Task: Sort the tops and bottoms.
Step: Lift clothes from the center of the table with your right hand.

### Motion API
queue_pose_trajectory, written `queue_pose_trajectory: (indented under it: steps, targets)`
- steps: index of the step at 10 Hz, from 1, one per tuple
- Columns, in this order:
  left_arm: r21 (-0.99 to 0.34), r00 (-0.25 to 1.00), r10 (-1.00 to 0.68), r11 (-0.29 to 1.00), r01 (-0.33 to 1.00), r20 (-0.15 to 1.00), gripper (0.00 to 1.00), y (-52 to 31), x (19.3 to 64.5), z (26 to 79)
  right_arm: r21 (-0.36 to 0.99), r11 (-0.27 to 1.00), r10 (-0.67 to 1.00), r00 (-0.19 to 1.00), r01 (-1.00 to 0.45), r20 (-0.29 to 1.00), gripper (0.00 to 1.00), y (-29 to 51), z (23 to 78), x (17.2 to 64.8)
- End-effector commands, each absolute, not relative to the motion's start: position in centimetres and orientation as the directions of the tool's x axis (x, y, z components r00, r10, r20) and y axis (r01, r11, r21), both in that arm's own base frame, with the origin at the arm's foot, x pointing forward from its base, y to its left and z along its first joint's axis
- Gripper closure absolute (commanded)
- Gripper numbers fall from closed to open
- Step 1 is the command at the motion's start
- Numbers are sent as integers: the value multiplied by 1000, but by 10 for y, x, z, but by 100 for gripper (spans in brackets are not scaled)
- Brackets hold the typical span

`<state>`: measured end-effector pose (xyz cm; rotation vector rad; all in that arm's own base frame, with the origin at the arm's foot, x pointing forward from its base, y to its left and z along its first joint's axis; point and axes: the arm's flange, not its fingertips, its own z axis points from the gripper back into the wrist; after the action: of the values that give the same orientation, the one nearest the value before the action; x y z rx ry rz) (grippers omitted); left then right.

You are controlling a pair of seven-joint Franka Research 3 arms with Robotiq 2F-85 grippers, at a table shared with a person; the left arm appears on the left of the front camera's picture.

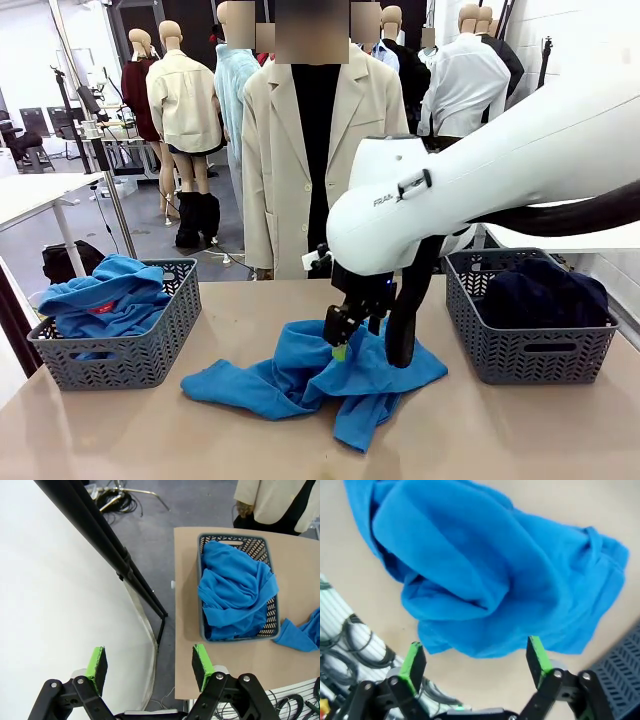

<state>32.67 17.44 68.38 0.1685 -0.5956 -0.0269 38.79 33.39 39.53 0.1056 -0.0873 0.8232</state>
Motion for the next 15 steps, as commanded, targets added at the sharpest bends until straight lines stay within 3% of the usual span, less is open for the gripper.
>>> queue_pose_trajectory:
  steps: [1, 4, 7, 8, 12, 13, 15]
  targets:
    - [170, 830, -81, 985, -16, 552, 12, 176, 326, 685, 77, 688, 711, 692, -721, 127, 0, 343, 386, 395]
    - [170, 830, -81, 985, -16, 552, 12, 176, 326, 685, -15, 706, 705, 700, -708, 113, 0, 356, 359, 394]
    - [170, 830, -81, 985, -16, 552, 12, 176, 326, 685, -124, 748, 662, 722, -652, 199, 0, 365, 350, 393]
    - [170, 830, -81, 985, -16, 552, 12, 176, 326, 685, -112, 753, 656, 727, -649, 203, 10, 365, 348, 392]
    - [170, 830, -81, 985, -16, 552, 12, 176, 326, 685, -94, 762, 646, 739, -641, 190, 89, 363, 346, 394]
    - [170, 830, -81, 985, -16, 552, 12, 176, 326, 685, -92, 761, 646, 739, -642, 190, 100, 363, 345, 394]
    - [170, 830, -81, 985, -16, 552, 12, 176, 326, 685, -85, 762, 645, 741, -642, 188, 100, 363, 346, 394]
